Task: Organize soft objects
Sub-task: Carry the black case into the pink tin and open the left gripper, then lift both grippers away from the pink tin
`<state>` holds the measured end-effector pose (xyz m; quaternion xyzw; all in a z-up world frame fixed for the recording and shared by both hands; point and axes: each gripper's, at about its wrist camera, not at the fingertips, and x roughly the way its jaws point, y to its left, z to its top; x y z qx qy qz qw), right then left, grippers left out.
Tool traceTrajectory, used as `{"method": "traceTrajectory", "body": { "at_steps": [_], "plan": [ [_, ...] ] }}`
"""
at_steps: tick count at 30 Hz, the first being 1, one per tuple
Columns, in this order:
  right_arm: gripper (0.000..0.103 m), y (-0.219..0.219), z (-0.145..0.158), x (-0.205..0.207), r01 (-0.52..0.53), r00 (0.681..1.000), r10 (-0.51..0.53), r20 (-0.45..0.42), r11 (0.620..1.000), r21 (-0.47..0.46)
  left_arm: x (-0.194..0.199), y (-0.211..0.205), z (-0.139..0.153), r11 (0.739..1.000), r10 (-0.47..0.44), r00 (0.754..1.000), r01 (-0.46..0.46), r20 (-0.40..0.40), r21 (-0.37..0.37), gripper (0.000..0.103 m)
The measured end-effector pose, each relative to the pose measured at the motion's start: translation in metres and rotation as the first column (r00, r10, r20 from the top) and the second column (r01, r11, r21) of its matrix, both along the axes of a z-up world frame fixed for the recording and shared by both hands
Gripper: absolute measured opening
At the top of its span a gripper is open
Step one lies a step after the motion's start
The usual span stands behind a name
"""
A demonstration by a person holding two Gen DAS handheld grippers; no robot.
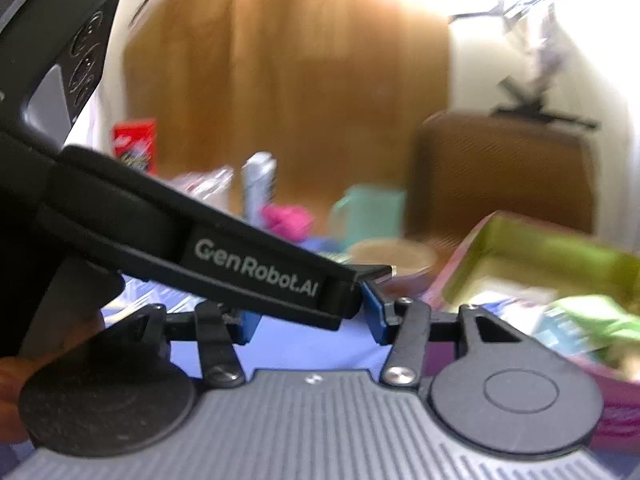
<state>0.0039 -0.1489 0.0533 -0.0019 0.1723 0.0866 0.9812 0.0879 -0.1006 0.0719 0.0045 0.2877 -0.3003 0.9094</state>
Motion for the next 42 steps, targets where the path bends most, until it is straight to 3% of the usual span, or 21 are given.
{"method": "traceTrajectory", "body": {
  "at_steps": [6,8,10,12,13,16,21,25,27,31,38,42],
  "plan": [
    [0.056,-0.062,0.011,-0.015,0.187,0.98,-0.187,0.073,0.982,-0.001,0.009,-0.087,0.008,0.989,-0.146,0.988,0.144,0.051,0.029,0.05],
    [0.056,-0.085,0.008,-0.015,0.251,0.966,-0.251,0.07,0.968,0.0,0.013,-0.116,0.002,0.983,-0.179,0.982,0.176,0.054,0.047,0.058],
    [0.057,-0.105,0.0,-0.009,0.342,0.938,-0.34,0.062,0.939,-0.028,0.018,-0.139,-0.006,0.985,-0.153,0.987,0.147,0.058,0.094,0.063],
    [0.066,-0.122,-0.011,-0.002,0.46,0.888,-0.458,0.034,0.885,-0.08,0.02,-0.147,-0.01,0.987,-0.128,0.991,0.123,0.043,0.103,0.067],
    [0.066,-0.131,-0.014,-0.002,0.461,0.887,-0.461,0.009,0.886,-0.055,0.018,-0.147,-0.01,0.988,-0.121,0.992,0.116,0.045,0.097,0.068],
    [0.066,-0.146,-0.019,-0.009,0.476,0.879,-0.476,-0.016,0.879,0.011,0.012,-0.141,-0.008,0.99,-0.06,0.994,0.048,0.096,0.129,0.071],
    [0.065,-0.147,-0.018,-0.011,0.458,0.889,-0.457,-0.026,0.886,0.069,0.016,-0.121,-0.002,0.986,0.037,0.997,-0.049,0.073,0.158,0.074],
    [0.065,-0.136,-0.013,-0.021,0.436,0.9,-0.436,-0.016,0.897,0.078,0.01,-0.106,-0.008,0.972,0.109,0.992,-0.121,0.071,0.204,0.074],
    [0.065,-0.132,-0.011,-0.024,0.426,0.904,-0.426,-0.012,0.901,0.077,0.006,-0.093,-0.011,0.969,0.135,0.989,-0.145,0.065,0.199,0.079],
    [0.065,-0.115,-0.01,-0.028,0.397,0.918,-0.397,-0.008,0.916,0.054,-0.004,-0.066,-0.015,0.959,0.186,0.981,-0.195,0.064,0.206,0.08],
    [0.065,-0.083,-0.004,-0.028,0.327,0.945,-0.328,-0.003,0.944,0.046,-0.008,-0.004,-0.026,0.93,0.309,0.95,-0.31,0.035,0.2,0.082],
    [0.066,-0.057,-0.004,-0.024,0.263,0.965,-0.263,-0.015,0.965,0.021,-0.008,0.026,-0.035,0.896,0.381,0.923,-0.384,0.059,0.223,0.084]
  ]
}}
